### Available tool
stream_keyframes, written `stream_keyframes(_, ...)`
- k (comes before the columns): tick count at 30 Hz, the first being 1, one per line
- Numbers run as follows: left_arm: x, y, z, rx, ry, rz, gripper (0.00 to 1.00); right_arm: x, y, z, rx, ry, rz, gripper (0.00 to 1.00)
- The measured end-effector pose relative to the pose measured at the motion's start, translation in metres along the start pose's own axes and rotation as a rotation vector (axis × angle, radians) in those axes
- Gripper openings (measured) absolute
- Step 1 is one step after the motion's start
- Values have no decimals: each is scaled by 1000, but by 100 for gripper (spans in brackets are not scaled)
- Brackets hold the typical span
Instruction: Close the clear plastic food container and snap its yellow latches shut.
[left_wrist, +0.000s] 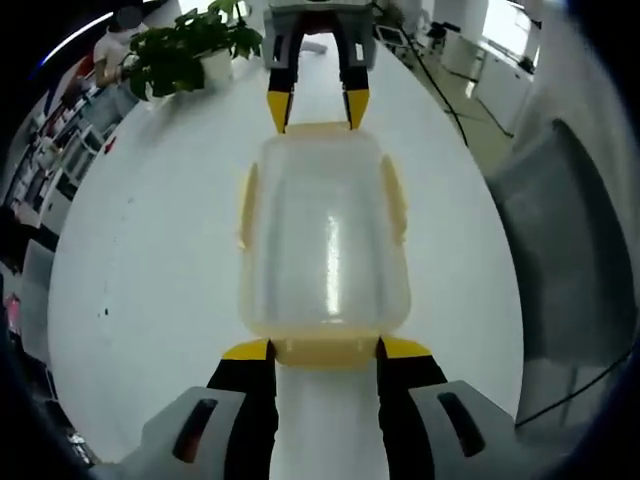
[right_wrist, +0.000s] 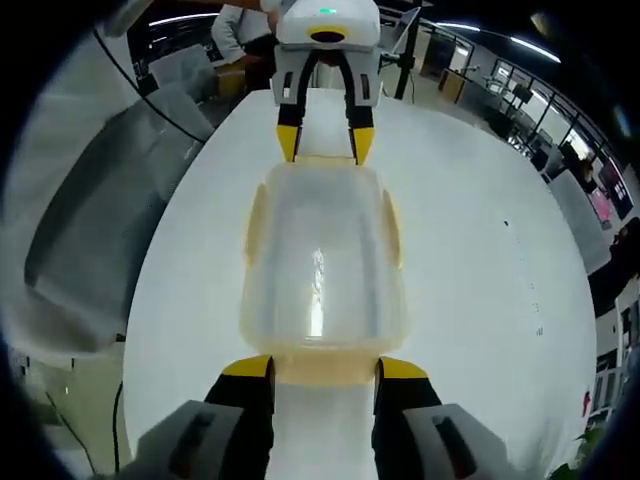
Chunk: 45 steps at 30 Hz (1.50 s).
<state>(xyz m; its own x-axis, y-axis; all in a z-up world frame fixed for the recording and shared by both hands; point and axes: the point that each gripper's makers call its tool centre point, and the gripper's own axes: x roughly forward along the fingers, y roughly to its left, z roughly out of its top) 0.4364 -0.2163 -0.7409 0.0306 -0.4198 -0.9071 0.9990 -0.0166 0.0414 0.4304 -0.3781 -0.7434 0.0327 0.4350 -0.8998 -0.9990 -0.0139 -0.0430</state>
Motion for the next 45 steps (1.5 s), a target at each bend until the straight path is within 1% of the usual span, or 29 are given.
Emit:
stream_keyframes(7,1,-1,-1,2,0,-5,37,2,2,0,22,-11,9,36)
stream_keyframes(16,5,-1,-4,8,12,-4,37,4,4,0,21,-11,8,36)
stream_keyframes(20,4,-1,-3,8,6,-2,37,3,4,0,21,-10,6,37)
stream_keyframes(25,4,-2,-4,14,7,2,37,4,6,-2,19,10,10,38)
stream_keyframes(27,5,-2,-5,16,8,5,38,4,9,-4,15,27,19,41)
stream_keyframes(29,6,-4,-10,20,27,5,40,3,9,-4,12,34,14,45)
stream_keyframes(31,7,-5,-13,24,27,14,48,1,8,-4,26,32,5,46)
stream_keyframes(33,5,-7,-14,7,14,7,49,-4,8,-4,36,24,5,45)
stream_keyframes(36,2,-9,-17,-32,10,5,55,-10,7,-6,45,27,-3,45)
stream_keyframes(40,-4,-9,-19,-72,1,7,55,-14,6,-5,66,23,-15,45)
stream_keyframes(42,-7,-9,-18,-121,-18,7,56,-17,7,-2,91,7,-18,46)
stream_keyframes(44,-10,-8,-17,-149,-36,12,56,-18,7,1,95,-3,-23,46)
stream_keyframes(45,-12,-8,-17,-196,-50,19,56,-19,8,2,97,-4,-24,45)
